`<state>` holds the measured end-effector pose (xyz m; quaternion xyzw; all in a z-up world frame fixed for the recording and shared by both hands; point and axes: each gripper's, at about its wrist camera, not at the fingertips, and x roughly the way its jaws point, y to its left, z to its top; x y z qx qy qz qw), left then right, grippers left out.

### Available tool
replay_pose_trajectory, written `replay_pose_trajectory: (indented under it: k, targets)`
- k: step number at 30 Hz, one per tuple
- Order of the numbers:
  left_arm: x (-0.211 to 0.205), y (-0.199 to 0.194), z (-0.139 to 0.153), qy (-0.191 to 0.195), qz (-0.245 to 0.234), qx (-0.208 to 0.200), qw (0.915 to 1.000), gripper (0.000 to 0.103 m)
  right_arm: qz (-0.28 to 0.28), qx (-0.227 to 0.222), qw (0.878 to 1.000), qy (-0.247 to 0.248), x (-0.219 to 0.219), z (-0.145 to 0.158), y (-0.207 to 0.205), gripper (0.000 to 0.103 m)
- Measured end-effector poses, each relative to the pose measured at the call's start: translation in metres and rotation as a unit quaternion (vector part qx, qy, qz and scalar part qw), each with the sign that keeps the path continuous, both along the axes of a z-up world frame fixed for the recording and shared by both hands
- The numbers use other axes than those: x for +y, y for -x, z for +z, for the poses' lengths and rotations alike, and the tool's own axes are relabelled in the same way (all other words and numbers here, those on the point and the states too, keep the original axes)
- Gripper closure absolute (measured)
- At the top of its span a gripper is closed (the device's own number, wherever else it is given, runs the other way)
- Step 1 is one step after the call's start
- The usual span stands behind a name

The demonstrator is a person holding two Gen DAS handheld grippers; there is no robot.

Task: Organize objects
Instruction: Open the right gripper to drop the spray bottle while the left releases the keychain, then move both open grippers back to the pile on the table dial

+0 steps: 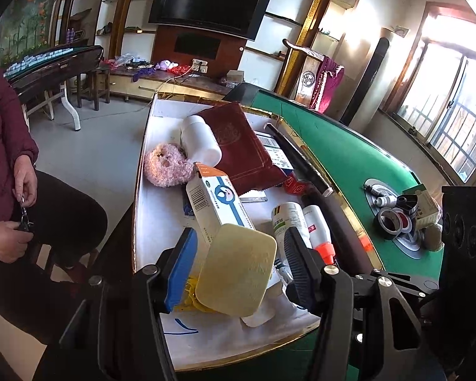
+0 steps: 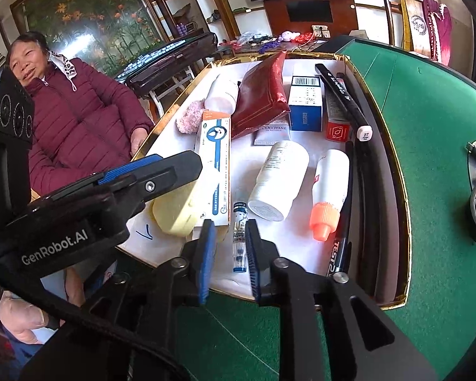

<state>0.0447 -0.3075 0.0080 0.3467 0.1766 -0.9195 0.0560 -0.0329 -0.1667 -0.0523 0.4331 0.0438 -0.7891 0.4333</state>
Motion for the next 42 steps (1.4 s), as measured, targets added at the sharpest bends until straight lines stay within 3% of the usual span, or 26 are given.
replay_pose_trajectory:
  k: [7,24,27,34,40,42]
  targets:
    - [0.003,-0.002,0.003,0.002,0.001,0.001,1.0000,0.049,-0.011,-0.001,1.000,0.010,0.010,0.004,-0.001,0.072]
    - [0.033,-0.011,0.030,0.035,-0.021,0.008,0.9991,0.049,-0.034,0.002,0.998,0.045,0.059,0.023,-0.005,0.069]
    - [0.049,-0.008,0.039,0.044,-0.037,0.013,0.9982,0.043,-0.057,0.015,0.997,0.053,0.094,0.030,0.000,0.067]
    - [0.118,0.020,0.051,0.077,-0.110,0.001,0.9909,0.042,-0.165,0.017,0.982,0.093,0.218,0.044,0.034,0.060]
    - [0.203,0.057,0.045,0.133,-0.203,-0.013,0.9701,0.042,-0.255,0.018,0.957,0.134,0.317,0.055,0.052,0.057]
    - [0.224,0.076,0.038,0.151,-0.213,-0.028,0.9650,0.043,-0.273,0.018,0.951,0.142,0.336,0.056,0.054,0.055]
